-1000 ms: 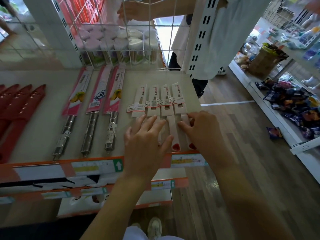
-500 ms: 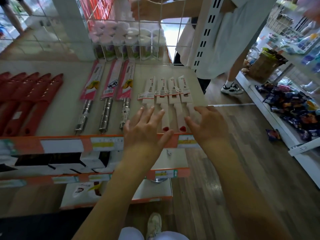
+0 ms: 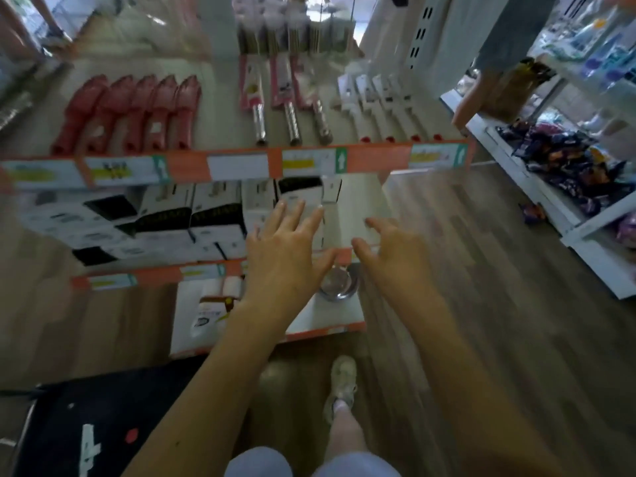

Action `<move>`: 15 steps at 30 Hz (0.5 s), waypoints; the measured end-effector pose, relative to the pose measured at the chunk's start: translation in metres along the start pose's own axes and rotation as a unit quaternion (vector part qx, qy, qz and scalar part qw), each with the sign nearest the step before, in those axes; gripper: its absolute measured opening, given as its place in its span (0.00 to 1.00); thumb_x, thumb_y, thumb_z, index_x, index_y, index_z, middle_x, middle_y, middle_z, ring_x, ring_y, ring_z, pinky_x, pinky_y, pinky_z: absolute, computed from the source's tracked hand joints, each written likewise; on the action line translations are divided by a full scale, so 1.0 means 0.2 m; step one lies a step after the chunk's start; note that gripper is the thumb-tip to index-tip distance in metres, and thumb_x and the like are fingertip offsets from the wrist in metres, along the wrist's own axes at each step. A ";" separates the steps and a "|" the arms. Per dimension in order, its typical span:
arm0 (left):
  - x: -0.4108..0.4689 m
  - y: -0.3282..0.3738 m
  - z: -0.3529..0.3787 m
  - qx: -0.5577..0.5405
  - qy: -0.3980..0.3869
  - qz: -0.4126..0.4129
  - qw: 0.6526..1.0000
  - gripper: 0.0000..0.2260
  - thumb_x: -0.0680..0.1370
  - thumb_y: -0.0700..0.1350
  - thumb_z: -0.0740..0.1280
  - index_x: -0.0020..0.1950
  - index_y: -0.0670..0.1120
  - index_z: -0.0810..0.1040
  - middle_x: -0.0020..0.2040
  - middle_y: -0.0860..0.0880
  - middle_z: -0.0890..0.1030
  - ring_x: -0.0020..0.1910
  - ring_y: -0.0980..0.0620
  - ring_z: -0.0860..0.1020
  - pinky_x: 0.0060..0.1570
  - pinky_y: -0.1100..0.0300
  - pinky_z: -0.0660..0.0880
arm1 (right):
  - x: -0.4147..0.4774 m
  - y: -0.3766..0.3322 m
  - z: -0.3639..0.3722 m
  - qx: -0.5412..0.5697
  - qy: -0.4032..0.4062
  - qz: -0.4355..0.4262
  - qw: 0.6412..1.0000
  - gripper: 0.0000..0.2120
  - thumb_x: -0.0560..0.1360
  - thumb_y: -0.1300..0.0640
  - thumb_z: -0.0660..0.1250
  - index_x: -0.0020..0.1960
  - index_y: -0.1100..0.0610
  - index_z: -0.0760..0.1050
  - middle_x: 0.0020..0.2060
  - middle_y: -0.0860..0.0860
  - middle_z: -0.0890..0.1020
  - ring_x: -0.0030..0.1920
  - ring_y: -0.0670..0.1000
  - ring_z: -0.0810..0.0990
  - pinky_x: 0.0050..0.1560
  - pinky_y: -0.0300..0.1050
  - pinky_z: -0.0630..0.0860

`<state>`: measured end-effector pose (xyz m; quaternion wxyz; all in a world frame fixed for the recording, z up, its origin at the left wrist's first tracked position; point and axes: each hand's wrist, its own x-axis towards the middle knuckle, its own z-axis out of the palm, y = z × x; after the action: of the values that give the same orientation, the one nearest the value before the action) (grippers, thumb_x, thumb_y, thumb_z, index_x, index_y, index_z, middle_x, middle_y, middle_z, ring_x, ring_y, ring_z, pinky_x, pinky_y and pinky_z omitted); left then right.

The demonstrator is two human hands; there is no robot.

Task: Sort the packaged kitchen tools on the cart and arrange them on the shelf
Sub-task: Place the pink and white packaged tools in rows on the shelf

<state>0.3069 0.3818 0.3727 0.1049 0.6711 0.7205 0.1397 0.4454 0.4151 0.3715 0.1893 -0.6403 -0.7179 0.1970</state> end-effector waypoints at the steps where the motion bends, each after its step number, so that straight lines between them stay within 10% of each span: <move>1: -0.07 -0.05 0.02 0.005 -0.009 -0.008 1.000 0.30 0.77 0.58 0.59 0.76 0.53 0.53 0.77 0.51 0.54 0.76 0.50 0.49 0.72 0.46 0.52 | -0.07 -0.01 0.06 0.014 -0.015 0.002 1.000 0.19 0.77 0.54 0.63 0.66 0.60 0.71 0.63 0.56 0.75 0.61 0.55 0.74 0.59 0.44 0.70; 15: -0.95 -0.71 0.42 -0.046 -0.055 -0.225 0.972 0.28 0.79 0.54 0.57 0.76 0.50 0.52 0.77 0.46 0.53 0.76 0.45 0.52 0.71 0.46 0.54 | -0.77 -0.17 0.71 0.060 -0.209 0.013 0.976 0.17 0.78 0.54 0.61 0.65 0.60 0.71 0.64 0.56 0.75 0.64 0.54 0.72 0.57 0.37 0.63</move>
<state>0.2173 0.1885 0.2375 0.2042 0.4930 0.8388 0.1084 0.3586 0.2523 0.2650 0.0710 -0.5817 -0.7201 0.3715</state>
